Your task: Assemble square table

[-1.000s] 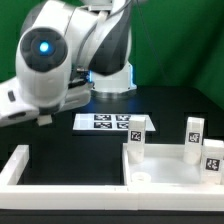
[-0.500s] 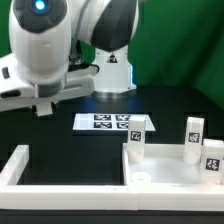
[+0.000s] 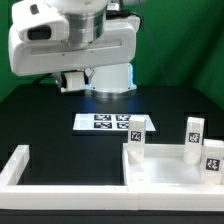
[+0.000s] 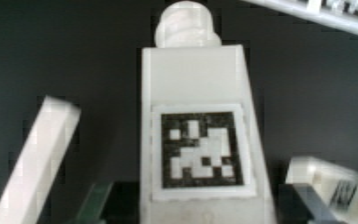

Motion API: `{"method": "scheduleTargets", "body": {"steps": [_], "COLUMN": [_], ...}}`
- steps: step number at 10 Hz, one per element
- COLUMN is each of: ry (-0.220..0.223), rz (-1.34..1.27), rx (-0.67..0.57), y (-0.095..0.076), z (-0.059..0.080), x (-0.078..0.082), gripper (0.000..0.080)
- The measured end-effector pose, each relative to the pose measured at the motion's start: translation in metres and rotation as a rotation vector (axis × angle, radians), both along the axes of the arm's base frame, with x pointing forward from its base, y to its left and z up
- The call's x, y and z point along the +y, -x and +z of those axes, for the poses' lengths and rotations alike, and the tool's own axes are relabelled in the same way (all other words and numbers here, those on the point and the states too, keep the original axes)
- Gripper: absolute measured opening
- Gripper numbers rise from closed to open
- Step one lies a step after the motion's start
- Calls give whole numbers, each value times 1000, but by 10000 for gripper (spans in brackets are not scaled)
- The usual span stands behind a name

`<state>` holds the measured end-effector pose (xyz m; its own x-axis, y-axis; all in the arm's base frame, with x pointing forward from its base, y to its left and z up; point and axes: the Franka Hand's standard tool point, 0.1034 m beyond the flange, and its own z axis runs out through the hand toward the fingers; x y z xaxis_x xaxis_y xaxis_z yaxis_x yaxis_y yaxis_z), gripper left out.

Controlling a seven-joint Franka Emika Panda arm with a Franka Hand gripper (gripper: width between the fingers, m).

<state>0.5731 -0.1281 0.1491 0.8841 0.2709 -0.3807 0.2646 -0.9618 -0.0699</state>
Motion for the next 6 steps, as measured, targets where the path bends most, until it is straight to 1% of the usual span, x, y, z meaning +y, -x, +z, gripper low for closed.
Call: {"method": "scheduleTargets", "body": {"steps": [1,2,3,4,5,6], "ry": [-6,-12,-14,-32,-59,-84], "rz": [-10,-10,-17,-69,-110,-181], "rx": [-47,-129,-193,-258,-295,-340], "y": [6,1,-2,-1,-9,-27], "z": [-2,-1,-1,-10,-12,-7], "x": [-3,-6,-6,9,30,55], "gripper": [290,290,290,290,290,290]}}
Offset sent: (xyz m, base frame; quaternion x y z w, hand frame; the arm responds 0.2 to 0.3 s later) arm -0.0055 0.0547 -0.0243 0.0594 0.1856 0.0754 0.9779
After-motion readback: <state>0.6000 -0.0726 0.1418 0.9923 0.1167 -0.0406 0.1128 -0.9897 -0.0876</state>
